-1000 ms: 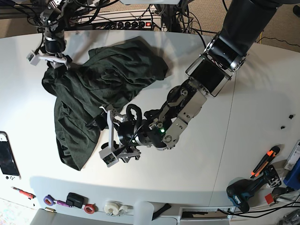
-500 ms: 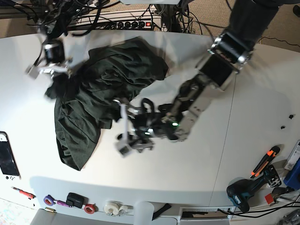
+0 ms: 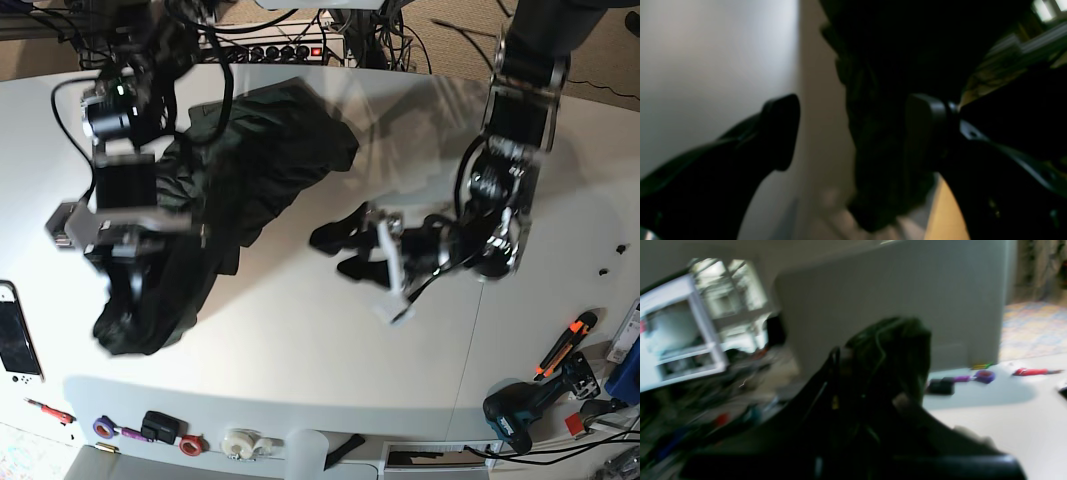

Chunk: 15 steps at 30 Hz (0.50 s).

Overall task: Layout the t-shirt on the table in an organized manner, then fold the t-shirt properly
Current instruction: 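Raise the shirt with the right gripper and release it with the left gripper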

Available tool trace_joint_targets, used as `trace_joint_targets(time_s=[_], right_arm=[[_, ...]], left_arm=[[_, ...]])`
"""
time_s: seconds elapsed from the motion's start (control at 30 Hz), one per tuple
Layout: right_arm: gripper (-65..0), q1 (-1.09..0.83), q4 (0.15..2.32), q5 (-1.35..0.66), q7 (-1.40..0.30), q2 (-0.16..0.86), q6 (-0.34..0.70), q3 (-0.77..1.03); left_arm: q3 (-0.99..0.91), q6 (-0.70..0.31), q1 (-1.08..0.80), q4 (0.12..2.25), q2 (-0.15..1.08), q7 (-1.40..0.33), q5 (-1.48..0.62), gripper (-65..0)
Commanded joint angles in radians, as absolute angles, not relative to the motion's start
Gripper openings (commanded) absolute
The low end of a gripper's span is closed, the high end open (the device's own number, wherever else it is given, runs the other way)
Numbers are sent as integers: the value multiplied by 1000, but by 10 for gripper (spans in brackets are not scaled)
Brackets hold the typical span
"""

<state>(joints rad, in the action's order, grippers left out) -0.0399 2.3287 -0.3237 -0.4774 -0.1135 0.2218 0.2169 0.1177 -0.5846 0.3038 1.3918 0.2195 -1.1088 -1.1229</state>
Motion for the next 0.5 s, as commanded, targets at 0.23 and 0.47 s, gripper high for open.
trace_joint_targets(time_s=[0.23,0.47], right_arm=[[-650,242,2326,-139,-411,-109,80,206],[-650,370,2160,-85,-406,-108,50,236]], left_arm=[[75,-694,210,1410,241,-1102,-1242,-187],[76,-698,199,1411,265,-1104,-1242,-187]])
